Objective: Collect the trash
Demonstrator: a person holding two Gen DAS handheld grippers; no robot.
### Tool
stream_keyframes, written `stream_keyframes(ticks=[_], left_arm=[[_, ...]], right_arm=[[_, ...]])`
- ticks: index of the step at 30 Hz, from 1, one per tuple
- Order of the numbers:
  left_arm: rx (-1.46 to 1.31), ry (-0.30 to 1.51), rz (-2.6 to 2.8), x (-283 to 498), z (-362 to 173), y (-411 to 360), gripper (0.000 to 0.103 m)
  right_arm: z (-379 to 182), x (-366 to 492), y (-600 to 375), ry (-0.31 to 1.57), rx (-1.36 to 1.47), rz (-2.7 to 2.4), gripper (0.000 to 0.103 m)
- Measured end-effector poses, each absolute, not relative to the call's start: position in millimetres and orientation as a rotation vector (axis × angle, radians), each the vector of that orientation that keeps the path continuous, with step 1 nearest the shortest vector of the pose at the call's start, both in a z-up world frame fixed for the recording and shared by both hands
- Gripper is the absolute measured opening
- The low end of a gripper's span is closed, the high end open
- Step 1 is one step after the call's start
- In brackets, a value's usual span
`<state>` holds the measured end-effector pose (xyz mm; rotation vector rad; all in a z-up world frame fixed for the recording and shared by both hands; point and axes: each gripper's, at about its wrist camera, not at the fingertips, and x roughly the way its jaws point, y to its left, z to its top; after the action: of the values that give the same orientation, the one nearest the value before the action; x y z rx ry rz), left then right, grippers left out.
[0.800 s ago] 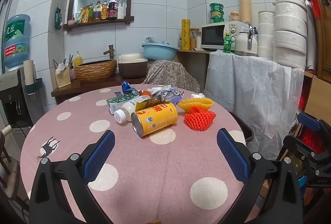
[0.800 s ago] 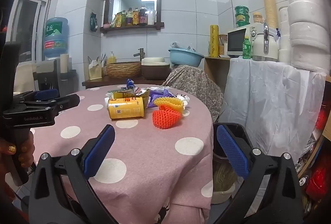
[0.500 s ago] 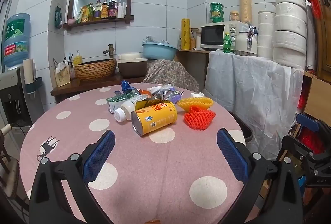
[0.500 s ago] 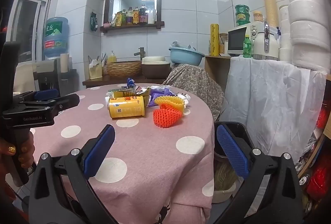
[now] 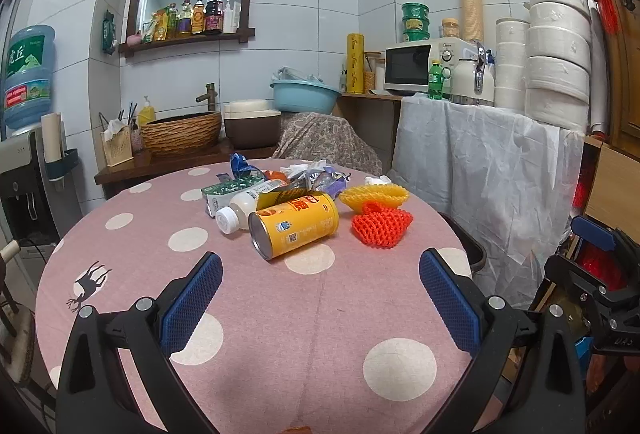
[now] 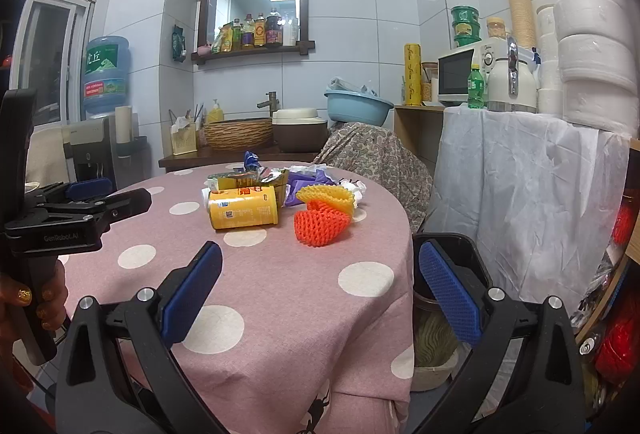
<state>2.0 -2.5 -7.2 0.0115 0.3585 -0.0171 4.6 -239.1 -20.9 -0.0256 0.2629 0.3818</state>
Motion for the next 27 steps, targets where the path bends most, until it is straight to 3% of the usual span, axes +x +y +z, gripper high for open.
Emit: stream_keyframes(ticks=[27], left_arm=[[0.020, 0.375, -0.037, 2.9, -7.6, -7.9, 0.098]], right_arm=[[-19.8, 4.5, -240.1, 0.271, -0.023, 0.386, 0.098]])
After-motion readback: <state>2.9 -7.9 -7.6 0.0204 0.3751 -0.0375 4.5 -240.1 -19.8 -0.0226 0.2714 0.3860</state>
